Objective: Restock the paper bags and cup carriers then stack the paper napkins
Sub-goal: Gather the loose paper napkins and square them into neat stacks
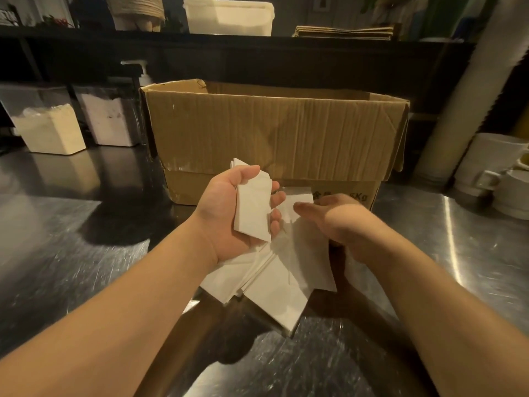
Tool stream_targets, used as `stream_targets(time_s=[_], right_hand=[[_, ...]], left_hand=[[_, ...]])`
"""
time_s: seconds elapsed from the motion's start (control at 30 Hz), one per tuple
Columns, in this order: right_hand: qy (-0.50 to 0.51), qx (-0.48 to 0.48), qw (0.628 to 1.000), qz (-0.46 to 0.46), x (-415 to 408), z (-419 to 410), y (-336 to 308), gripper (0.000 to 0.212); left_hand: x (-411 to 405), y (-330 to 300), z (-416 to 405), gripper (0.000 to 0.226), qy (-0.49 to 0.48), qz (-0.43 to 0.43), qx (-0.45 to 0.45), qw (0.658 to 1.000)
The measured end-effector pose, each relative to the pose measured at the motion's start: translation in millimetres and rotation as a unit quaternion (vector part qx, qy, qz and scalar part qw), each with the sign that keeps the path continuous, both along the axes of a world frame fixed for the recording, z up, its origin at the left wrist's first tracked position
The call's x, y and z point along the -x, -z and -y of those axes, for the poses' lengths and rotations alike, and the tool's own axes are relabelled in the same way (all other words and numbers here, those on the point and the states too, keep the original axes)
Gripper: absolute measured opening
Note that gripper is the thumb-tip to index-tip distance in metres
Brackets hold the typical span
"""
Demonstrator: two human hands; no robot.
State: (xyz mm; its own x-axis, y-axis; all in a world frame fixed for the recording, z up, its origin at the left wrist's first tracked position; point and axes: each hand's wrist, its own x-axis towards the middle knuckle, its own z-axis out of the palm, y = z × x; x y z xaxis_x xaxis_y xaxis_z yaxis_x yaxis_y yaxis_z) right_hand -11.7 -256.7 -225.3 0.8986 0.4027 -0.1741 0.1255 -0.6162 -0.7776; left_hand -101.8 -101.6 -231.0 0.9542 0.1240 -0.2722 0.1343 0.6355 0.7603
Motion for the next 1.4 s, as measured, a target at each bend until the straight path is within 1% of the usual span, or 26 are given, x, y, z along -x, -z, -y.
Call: stream_targets(time_s=[0.03, 0.07, 0.17, 0.23, 0.27, 0.3, 0.37, 0.43, 0.5, 0.57, 0.6, 0.67, 0.73, 0.77, 0.8, 0.87, 0.9, 0.93, 1.0, 1.03, 1.23, 1.3, 1.4], right_hand=[[0.005, -0.010, 1.000, 0.001, 1.8, -2.7, 3.3, 0.021], [0.002, -0.049, 0.999, 0.007, 2.2, -4.0, 7.2, 0.019], [0.010, -0.221, 0.975, 0.033, 0.1, 2.0, 7.7, 0.004], [0.007, -0.311, 0.950, 0.019, -0.8, 8.5, -2.6, 0.009], [0.006, -0.342, 0.940, 0.008, -2.0, 11.8, -8.1, 0.011], [0.007, -0.353, 0.936, -0.004, -2.5, 15.7, -14.0, 0.011], [0.007, -0.325, 0.945, -0.036, -3.0, 24.7, -23.2, 0.010], [-0.015, -0.254, 0.964, -0.071, -3.4, 32.5, -26.5, 0.011], [-0.058, -0.140, 0.985, -0.079, -4.4, 34.8, -24.6, 0.020], [-0.091, -0.003, 0.995, -0.050, -6.1, 32.8, -18.4, 0.023], [-0.100, 0.066, 0.992, -0.030, -7.4, 31.4, -15.6, 0.024], [-0.118, 0.191, 0.974, -0.008, -8.9, 29.0, -13.4, 0.029], [-0.132, 0.284, 0.950, -0.012, -11.0, 28.3, -12.5, 0.040], [-0.129, 0.309, 0.942, -0.009, -13.1, 28.8, -11.5, 0.044], [-0.124, 0.317, 0.940, 0.005, -15.7, 29.1, -9.8, 0.046], [-0.136, 0.301, 0.941, 0.081, -20.7, 31.0, -6.5, 0.048], [-0.153, 0.279, 0.940, 0.120, -20.2, 31.0, -6.1, 0.050], [-0.171, 0.248, 0.943, 0.140, -19.0, 30.4, -5.4, 0.054], [-0.202, 0.197, 0.951, 0.126, -15.4, 29.4, -3.8, 0.062], [-0.211, 0.189, 0.952, 0.113, -13.3, 28.6, -3.1, 0.063], [-0.203, 0.201, 0.953, 0.107, -16.5, 24.5, 1.8, 0.060], [-0.208, 0.196, 0.953, 0.101, -17.8, 24.5, 2.1, 0.053], [-0.212, 0.194, 0.948, 0.135, -17.9, 23.6, 1.0, 0.036]], left_hand=[[-0.1, 0.2, 0.3, 0.044, 0.000, -0.001, -0.001, 1.000], [0.0, 0.1, 0.5, 0.044, 0.003, 0.000, 0.000, 1.000], [0.2, -0.7, 0.4, 0.044, 0.014, 0.012, 0.002, 1.000], [-0.3, -0.8, 0.0, 0.039, 0.012, 0.017, 0.006, 1.000], [-0.7, -0.6, -0.2, 0.037, 0.010, 0.020, 0.010, 1.000], [-1.2, -0.2, -0.6, 0.037, 0.007, 0.024, 0.013, 1.000], [-1.7, 0.2, -1.3, 0.039, 0.003, 0.027, 0.012, 1.000], [-1.4, 0.1, -1.6, 0.040, 0.002, 0.025, 0.008, 1.000], [-0.7, 0.2, -1.9, 0.039, -0.007, 0.017, 0.001, 1.000], [-0.1, 1.1, -1.2, 0.039, -0.011, 0.010, -0.003, 1.000], [-0.2, 1.5, -0.7, 0.040, -0.010, 0.008, -0.007, 1.000], [-0.4, 2.1, -0.2, 0.040, -0.006, 0.007, -0.011, 1.000], [-0.2, 2.2, -0.5, 0.042, -0.007, 0.004, -0.010, 1.000], [-0.1, 2.2, -0.4, 0.043, -0.007, 0.003, -0.010, 1.000], [0.2, 2.0, -0.4, 0.043, -0.007, 0.001, -0.012, 1.000], [0.5, 2.0, 0.3, 0.039, -0.010, -0.003, -0.015, 1.000], [0.5, 1.8, 0.7, 0.038, -0.011, -0.005, -0.016, 1.000], [0.4, 1.4, 1.1, 0.037, -0.012, -0.006, -0.016, 1.000], [0.6, 0.7, 2.1, 0.037, -0.015, -0.007, -0.018, 1.000], [0.8, 0.4, 2.5, 0.037, -0.017, -0.008, -0.020, 1.000], [0.4, 1.1, 1.6, 0.038, -0.017, -0.007, -0.021, 1.000], [0.1, 1.0, 2.0, 0.038, -0.019, -0.008, -0.021, 1.000], [0.0, 1.3, 2.5, 0.037, -0.028, -0.009, -0.026, 0.999]])
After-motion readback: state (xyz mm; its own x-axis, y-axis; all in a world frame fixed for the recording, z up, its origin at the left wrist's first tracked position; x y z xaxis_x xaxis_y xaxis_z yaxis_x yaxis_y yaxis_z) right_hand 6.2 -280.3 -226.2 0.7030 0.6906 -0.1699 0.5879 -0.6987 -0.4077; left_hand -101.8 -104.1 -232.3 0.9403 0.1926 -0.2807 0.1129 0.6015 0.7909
